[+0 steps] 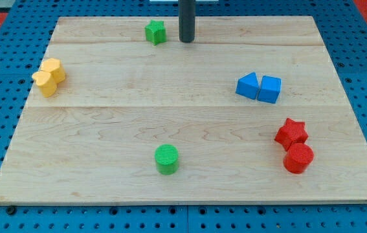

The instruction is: Move the green star towards the center

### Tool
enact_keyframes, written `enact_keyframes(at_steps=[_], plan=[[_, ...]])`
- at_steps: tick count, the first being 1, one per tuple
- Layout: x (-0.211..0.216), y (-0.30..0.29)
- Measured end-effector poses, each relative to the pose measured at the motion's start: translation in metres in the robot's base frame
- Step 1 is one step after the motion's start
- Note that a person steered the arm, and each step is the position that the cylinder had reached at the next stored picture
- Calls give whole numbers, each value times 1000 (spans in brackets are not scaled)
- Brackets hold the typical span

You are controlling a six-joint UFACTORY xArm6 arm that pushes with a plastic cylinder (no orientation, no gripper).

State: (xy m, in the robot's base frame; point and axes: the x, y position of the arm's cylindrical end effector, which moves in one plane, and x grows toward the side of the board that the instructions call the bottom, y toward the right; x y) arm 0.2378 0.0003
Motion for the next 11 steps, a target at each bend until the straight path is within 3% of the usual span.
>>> enact_keyframes(at_steps=[1,2,4,6,8,9,11], plan=[[-44,-28],[-12,-54],[60,-42],[31,-111],[64,-164],[119,-165],[149,-100]])
